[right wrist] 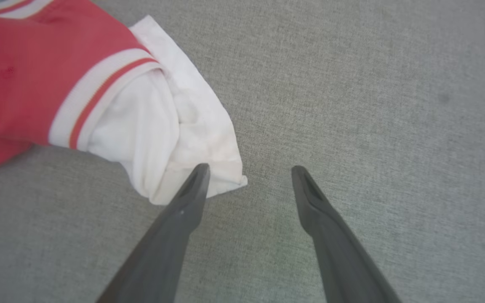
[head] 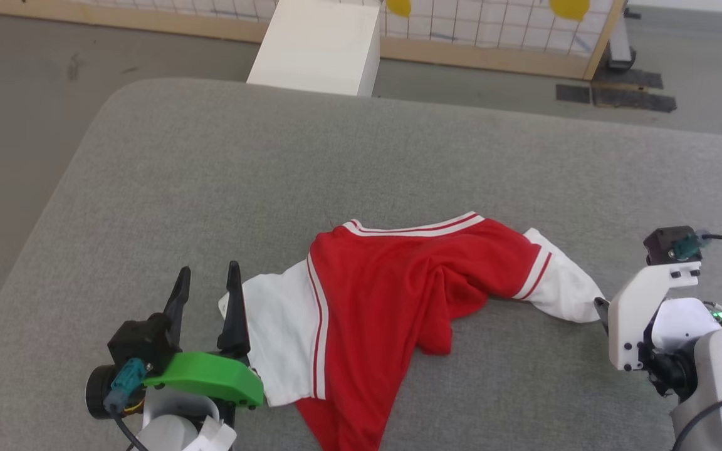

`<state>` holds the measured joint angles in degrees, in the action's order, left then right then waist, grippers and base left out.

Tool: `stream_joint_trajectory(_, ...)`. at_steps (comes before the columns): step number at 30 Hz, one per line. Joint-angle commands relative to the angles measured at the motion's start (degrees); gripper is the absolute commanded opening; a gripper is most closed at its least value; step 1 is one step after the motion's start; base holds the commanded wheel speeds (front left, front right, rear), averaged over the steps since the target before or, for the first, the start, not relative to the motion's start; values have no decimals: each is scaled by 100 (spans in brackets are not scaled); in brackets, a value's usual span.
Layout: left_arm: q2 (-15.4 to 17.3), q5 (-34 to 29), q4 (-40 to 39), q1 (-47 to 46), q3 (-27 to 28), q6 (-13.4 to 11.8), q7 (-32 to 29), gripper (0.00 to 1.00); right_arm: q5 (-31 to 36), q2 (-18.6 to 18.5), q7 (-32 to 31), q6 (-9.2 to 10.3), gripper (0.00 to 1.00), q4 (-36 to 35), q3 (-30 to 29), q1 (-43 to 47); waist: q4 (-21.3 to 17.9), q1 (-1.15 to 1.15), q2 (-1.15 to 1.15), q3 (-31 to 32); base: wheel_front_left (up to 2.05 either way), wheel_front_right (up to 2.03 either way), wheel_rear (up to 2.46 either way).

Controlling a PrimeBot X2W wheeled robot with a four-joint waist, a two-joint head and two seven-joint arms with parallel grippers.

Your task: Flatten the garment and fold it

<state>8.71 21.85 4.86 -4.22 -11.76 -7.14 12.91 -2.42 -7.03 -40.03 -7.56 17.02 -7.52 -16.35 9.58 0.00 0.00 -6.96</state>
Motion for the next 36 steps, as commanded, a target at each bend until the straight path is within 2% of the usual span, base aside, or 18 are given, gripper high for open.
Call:
stream_joint_trajectory(1,-36,-111,56,-110,-7,-48,59,100,44,-86,-123,8,100,76,114,-143,159,0,0,-248,0,0,0)
stream_joint_trajectory(11,-158,-177,272,-269,-38,-104,153,100,-73,-430,-531,8,100,496,987,-127,283,0,0,-480,0,0,0)
stream_joint_trajectory(12,-161,-180,288,-271,-28,-112,159,100,-142,-460,-578,8,96,516,1094,-104,274,0,0,-484,0,0,0)
stream_joint_trajectory(13,-163,-181,297,-271,-19,-117,164,100,-220,-471,-607,8,38,520,1160,-95,264,0,0,-487,0,0,0)
stream_joint_trajectory(14,-165,-182,305,-274,-9,-122,169,100,-302,-502,-587,8,0,490,1229,-99,254,0,0,-494,0,0,0)
stream_joint_trajectory(19,-160,-192,364,-327,8,-167,145,100,-594,-564,-198,8,0,267,1027,-226,199,0,0,-482,0,0,0)
stream_joint_trajectory(23,-158,-40,406,-434,85,-277,-301,100,-739,-450,162,8,0,-39,685,-220,146,0,0,-413,0,0,0)
stream_joint_trajectory(28,-42,191,498,-729,22,-446,-1853,100,-854,-349,302,8,0,-550,401,28,57,0,0,-385,0,0,0)
stream_joint_trajectory(32,182,271,682,-1099,-132,-541,-3295,100,-927,-314,225,8,0,-901,477,330,-29,0,0,-425,0,0,0)
stream_joint_trajectory(36,438,221,1016,-1506,-288,-574,-4353,100,-1006,-296,124,8,0,-1181,591,540,-142,0,0,-482,0,0,0)
